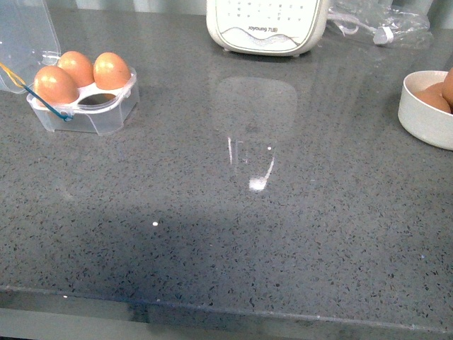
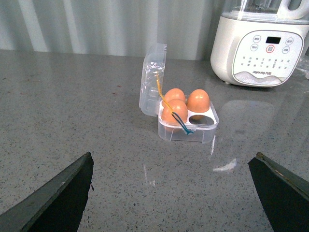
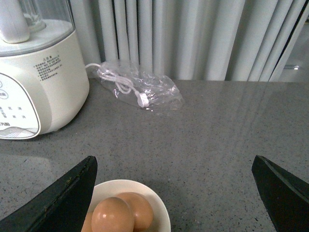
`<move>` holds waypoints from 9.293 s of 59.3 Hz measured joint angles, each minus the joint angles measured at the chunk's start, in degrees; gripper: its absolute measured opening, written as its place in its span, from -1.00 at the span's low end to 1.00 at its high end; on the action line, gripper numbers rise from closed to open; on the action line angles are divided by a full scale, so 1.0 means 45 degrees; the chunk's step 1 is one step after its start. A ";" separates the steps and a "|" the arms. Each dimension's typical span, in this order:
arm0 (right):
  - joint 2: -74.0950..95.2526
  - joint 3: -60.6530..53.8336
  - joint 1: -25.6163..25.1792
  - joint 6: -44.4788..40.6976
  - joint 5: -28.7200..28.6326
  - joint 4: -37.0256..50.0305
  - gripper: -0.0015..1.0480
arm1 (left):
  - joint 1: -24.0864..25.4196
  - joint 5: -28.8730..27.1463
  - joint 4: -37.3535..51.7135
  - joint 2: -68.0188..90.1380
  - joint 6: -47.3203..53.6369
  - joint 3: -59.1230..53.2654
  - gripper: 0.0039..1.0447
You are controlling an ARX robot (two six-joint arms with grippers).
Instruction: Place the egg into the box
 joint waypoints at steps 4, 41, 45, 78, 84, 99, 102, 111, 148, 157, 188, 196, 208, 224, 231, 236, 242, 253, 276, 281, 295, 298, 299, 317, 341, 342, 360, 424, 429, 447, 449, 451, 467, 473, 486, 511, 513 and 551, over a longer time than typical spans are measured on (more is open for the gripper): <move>0.0563 0.0335 0.0000 0.0039 -0.0180 -0.0151 0.86 | 0.0000 0.0005 0.0000 0.0000 0.0000 0.0000 0.87; 0.3453 0.1821 0.0505 -0.0403 -0.0996 -0.1515 0.86 | 0.0000 0.0005 0.0000 0.0000 0.0000 0.0000 0.87; 0.3560 0.1860 0.0563 -0.0418 -0.1302 -0.1515 0.86 | 0.0000 0.0000 0.0000 0.0000 0.0000 0.0000 0.87; 0.4265 0.1729 0.0685 -0.0413 -0.1617 -0.1117 0.86 | 0.0000 0.0000 0.0000 0.0000 0.0000 0.0000 0.87; 0.4265 0.1564 0.0680 -0.0418 -0.1666 -0.1059 0.86 | 0.0000 0.0000 0.0000 0.0000 0.0000 0.0000 0.87; 0.4265 0.1263 0.0656 -0.0452 -0.1729 -0.0967 0.84 | 0.0000 0.0005 0.0000 0.0000 0.0000 0.0000 0.87; 0.4265 0.1253 0.0651 -0.0461 -0.1729 -0.0967 0.72 | 0.0000 0.0000 0.0000 0.0000 0.0000 0.0000 0.87; 0.4265 0.1253 0.0627 -0.0466 -0.1719 -0.0967 0.28 | 0.0000 0.0005 0.0000 0.0000 0.0000 0.0000 0.87; 0.2161 0.1734 0.1676 -0.0248 -0.1438 -0.1851 -0.19 | 0.0000 0.0000 0.0000 0.0000 0.0000 0.0000 0.87; 0.1948 0.3045 0.3211 0.0024 -0.1438 -0.2166 -0.20 | 0.0000 0.0005 0.0000 0.0000 0.0000 0.0000 0.87; 0.4940 0.5557 0.8053 -0.0748 -0.3400 -0.3065 -0.20 | 0.0000 0.0005 0.0000 0.0000 0.0000 0.0000 0.87; 0.5629 0.5717 0.8218 -0.0976 -0.3876 -0.3036 -0.20 | 0.0000 0.0005 0.0000 0.0000 0.0000 0.0000 0.87; 0.6547 0.6688 0.8165 -0.0748 -0.4022 -0.3016 -0.20 | 0.0000 0.0005 0.0000 0.0000 0.0000 0.0000 0.87; 0.7781 0.8140 0.8442 -0.0505 -0.4226 -0.3303 -0.20 | 0.0000 0.0005 0.0000 0.0000 0.0000 0.0000 0.87; 0.8116 0.8291 0.8631 -0.0500 -0.4430 -0.3351 -0.20 | 0.0000 0.0000 0.0000 0.0000 0.0000 0.0000 0.87; 0.8228 0.8330 0.8752 -0.0539 -0.4469 -0.3347 -0.20 | 0.0000 0.0005 0.0000 0.0000 0.0000 0.0000 0.87; 0.8325 0.8374 0.8840 -0.0559 -0.4541 -0.3347 -0.20 | 0.0000 0.0005 0.0000 0.0000 0.0000 0.0000 0.87; 0.8743 0.8675 0.8937 -0.0607 -0.4503 -0.3351 -0.20 | 0.0000 0.0000 0.0000 0.0000 0.0000 0.0000 0.87; 0.9452 0.9666 0.9156 -0.0651 -0.4488 -0.3648 -0.20 | 0.0000 0.0005 0.0000 0.0000 0.0000 0.0000 0.87; 0.9568 0.9821 0.9228 -0.0651 -0.4537 -0.3725 -0.20 | 0.0000 0.0000 0.0000 0.0000 0.0000 0.0000 0.87; 0.9865 0.9933 0.9345 -0.0806 -0.4478 -0.3832 -0.20 | 0.0000 0.0000 0.0000 0.0000 0.0000 0.0000 0.87; 0.9918 0.9933 0.9350 -0.0860 -0.4459 -0.3837 -0.20 | 0.0000 0.0000 0.0000 0.0000 0.0000 0.0000 0.87; 0.9938 0.9933 0.9350 -0.0865 -0.4459 -0.3837 -0.20 | 0.0000 0.0005 0.0000 0.0000 0.0000 0.0000 0.87; 1.0030 0.9938 0.9350 -0.0952 -0.4483 -0.3900 0.45 | 0.0000 0.0000 0.0000 0.0000 0.0000 0.0000 0.87; 0.7538 0.8077 0.8612 -0.0107 -0.4080 -0.2822 0.86 | 0.0000 0.0000 0.0000 0.0000 0.0000 0.0000 0.87; 0.7315 0.7878 0.8490 -0.0019 -0.4031 -0.2730 0.86 | 0.0000 0.0005 0.0000 0.0000 0.0000 0.0000 0.87; 0.3206 0.3143 0.5916 0.1297 -0.1015 -0.0986 0.86 | 0.0000 0.0005 0.0000 0.0000 0.0000 0.0000 0.87; -0.8597 -0.7184 -0.1064 0.0418 -0.1520 -0.0136 -0.43 | 0.0000 0.0005 0.0000 -0.0005 0.0000 0.0000 0.88; -0.9122 -0.7349 -0.0782 0.0384 -0.1253 -0.0442 -0.68 | 0.0000 0.0000 0.0000 0.0000 0.0000 0.0000 0.87; -1.1098 -0.7888 0.0976 0.0340 0.0515 -0.1851 -0.94 | 0.0000 0.0000 0.0000 0.0000 0.0000 0.0000 0.87; -1.1171 -0.8000 0.1073 0.0335 0.0481 -0.1783 -0.94 | 0.0000 0.0005 0.0000 0.0000 0.0000 0.0000 0.87; -1.1278 -0.8170 0.1107 0.0335 0.0486 -0.1564 -0.94 | 0.0000 0.0005 0.0000 0.0000 0.0000 0.0000 0.87; -1.2944 -0.8301 0.1112 0.0335 0.0573 -0.3060 -0.94 | 0.0000 0.0000 0.0000 0.0000 0.0000 0.0000 0.87; -1.3435 -0.8301 0.1112 0.0335 0.0573 -0.3589 -0.94 | 0.0000 0.0000 0.0000 0.0000 0.0000 0.0000 0.87; -1.4256 -0.8301 0.1112 0.0335 0.0573 -0.4386 -0.94 | 0.0000 0.0000 0.0000 0.0000 0.0000 0.0000 0.87; -1.6849 -0.8291 0.1122 0.0330 0.0573 -0.7057 -0.94 | 0.0000 0.0005 0.0000 -0.0005 0.0000 0.0000 0.87; -1.6849 -0.8291 0.1122 0.0330 0.0573 -0.7067 -0.94 | 0.0000 0.0000 0.0000 0.0005 0.0000 0.0000 0.88; -1.6849 -0.8291 0.1122 0.0311 0.0573 -0.7067 0.78 | 0.0000 0.0000 0.0000 -0.0005 0.0000 0.0000 0.87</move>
